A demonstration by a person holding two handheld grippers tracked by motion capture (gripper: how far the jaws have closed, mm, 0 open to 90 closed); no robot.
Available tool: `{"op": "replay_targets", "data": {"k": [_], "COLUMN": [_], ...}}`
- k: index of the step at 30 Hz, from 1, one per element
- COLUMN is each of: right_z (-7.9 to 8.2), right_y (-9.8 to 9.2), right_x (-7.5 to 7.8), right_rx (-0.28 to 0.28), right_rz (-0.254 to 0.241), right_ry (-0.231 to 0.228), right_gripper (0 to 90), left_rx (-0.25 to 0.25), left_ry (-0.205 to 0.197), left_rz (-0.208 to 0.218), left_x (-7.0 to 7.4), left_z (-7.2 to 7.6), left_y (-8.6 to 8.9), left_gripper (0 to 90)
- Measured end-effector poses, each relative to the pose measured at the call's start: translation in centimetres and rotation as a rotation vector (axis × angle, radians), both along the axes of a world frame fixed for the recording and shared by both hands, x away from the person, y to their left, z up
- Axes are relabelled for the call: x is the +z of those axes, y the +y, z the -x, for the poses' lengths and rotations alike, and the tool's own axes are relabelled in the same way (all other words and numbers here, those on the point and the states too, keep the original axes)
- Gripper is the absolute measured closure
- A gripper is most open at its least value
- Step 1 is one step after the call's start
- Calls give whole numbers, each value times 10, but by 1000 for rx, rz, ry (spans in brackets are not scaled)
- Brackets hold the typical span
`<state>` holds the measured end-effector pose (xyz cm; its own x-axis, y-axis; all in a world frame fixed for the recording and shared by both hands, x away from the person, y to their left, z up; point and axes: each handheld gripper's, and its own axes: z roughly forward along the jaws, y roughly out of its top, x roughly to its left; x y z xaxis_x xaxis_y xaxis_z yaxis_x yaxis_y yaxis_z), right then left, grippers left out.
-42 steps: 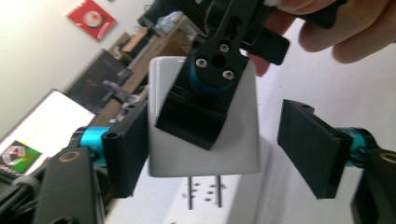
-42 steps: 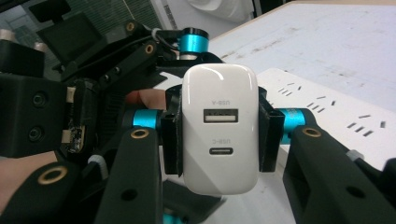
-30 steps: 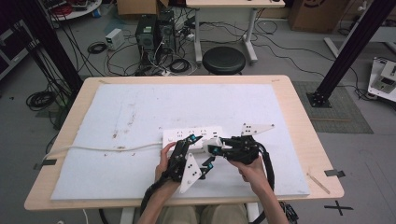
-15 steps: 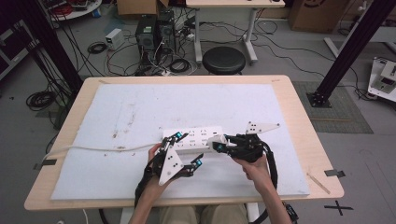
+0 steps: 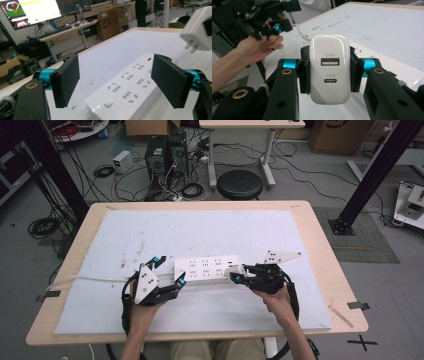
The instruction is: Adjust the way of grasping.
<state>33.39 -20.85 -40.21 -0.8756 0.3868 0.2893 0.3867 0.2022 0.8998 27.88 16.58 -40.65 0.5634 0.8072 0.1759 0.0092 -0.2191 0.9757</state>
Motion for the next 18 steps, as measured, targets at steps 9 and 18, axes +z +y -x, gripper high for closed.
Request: {"op": "replay_targets", "data": {"k": [9,18], "right_z": [0,4], "right_y": [-6,-8], "right_x": [2,5], "right_rx": [-20,-36], "right_rz": [9,27], "right_ry": [-10,-32], "right_gripper": [628,628], "left_rx": [88,171], "left_ry": [83,134], "left_rz": [55,69], "left_x": [-4,-10], "left_z": [-1,5], "left_y": [39,71], "left_gripper": [231,230]}}
